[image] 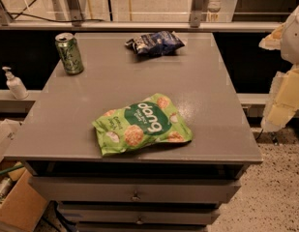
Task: Move green rice chip bag near blue chip bag
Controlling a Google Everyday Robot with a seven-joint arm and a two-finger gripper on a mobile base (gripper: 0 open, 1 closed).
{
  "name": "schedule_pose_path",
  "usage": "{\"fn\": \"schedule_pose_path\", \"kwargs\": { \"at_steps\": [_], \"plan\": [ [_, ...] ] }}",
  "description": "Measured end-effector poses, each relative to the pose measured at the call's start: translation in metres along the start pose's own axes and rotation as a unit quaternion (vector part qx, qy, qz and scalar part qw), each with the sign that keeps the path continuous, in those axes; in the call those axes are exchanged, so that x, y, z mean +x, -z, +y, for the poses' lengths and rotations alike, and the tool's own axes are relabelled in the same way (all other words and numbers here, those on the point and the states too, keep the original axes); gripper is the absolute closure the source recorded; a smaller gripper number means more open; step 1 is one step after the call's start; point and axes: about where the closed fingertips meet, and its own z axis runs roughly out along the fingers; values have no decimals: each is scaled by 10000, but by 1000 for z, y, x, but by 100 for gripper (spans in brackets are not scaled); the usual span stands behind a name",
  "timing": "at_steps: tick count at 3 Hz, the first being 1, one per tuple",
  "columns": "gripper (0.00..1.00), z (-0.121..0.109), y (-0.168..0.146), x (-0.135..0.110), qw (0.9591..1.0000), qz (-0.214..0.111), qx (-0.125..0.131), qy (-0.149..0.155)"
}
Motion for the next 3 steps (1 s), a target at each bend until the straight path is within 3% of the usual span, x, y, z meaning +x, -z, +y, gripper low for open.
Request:
{"fn": "schedule_pose_path", "kwargs": {
  "at_steps": [2,3],
  "plan": [
    [0,5,-7,-5,9998,-190,-6,86],
    [0,17,-17,-23,9980,-597,-131,187]
  ]
}}
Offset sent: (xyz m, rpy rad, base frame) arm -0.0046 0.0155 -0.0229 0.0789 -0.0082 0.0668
